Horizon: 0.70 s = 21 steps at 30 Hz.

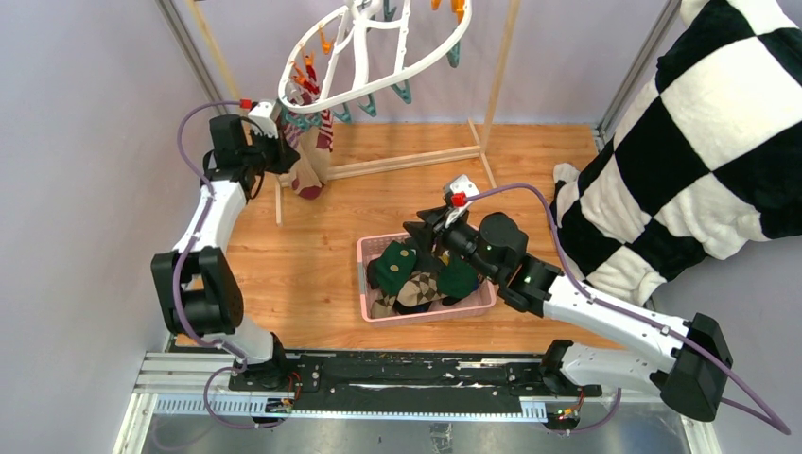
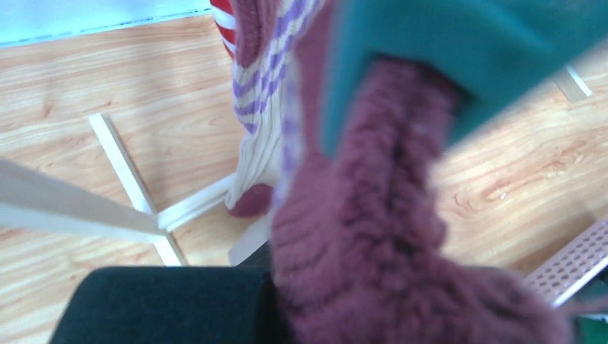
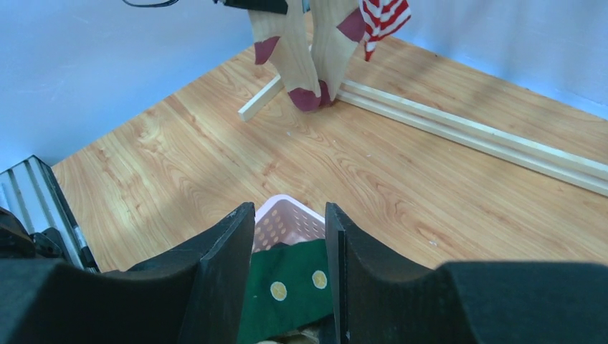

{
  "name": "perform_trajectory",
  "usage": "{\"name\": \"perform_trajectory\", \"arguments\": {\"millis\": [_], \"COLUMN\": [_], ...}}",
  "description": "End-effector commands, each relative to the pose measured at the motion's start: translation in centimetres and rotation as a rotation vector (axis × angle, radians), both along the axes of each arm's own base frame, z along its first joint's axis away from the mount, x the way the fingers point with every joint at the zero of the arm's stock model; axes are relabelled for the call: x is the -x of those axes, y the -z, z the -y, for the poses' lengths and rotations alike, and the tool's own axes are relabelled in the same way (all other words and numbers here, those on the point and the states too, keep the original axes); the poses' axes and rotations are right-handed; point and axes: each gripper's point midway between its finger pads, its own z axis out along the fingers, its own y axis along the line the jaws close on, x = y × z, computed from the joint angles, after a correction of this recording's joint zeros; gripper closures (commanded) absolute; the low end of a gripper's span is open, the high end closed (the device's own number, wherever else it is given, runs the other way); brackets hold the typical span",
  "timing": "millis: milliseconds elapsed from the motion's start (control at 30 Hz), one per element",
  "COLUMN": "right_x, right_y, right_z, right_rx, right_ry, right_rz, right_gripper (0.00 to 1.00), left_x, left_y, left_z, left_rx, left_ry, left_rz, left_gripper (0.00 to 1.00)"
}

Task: Remove the socks clipped to the hanger
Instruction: Remove the sock from the hanger.

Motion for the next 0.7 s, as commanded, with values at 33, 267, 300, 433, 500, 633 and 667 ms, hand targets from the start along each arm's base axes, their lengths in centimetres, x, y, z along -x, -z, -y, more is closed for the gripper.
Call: {"name": "perform_trajectory", "arguments": {"millis": [33,267,300,433,500,633,667], "right_x": [0.2,0.7,0.8,1.3,1.5,1.9,2.2], "right_y": [-2.3,-3.9,-4.3,-5.9,-6.5,-7.7,-8.0], "right_z": [-1.9,-4.4,-4.6,-5.6,-6.2,-7.9,-8.5], "right_rx": [-0.024,-0.075,-0.088,-0.139,-0.158,-0.213,-0.228], "right_ry": [-0.064,-0.163,-0.176,-0.225,-0.248,-0.32,-0.353], "right_rz": [0.042,0.057,0.061,0.061,0.058,0.064,0.071], "right_gripper": [0.51,0.43,0.42,0.38,0.35,0.22,0.19], "left_x": [4.8,11.8,12.7,16.3,18.0,21.0,21.6], "left_y": [-3.2,-6.7,-7.2,-8.9,-9.8,-11.6,-12.1], "left_z": [0.6,4.3,4.8,6.3,7.0,8.7,9.2], "left_rx": [-0.074,-0.003,0.013,0.049,0.071,0.133,0.147], "left_ry": [0.051,0.25,0.274,0.346,0.375,0.445,0.465], "left_rz": [0.061,0.027,0.023,0.032,0.045,0.072,0.078], "left_gripper": [1.0,1.0,1.0,1.0,1.0,0.98,0.98]}}
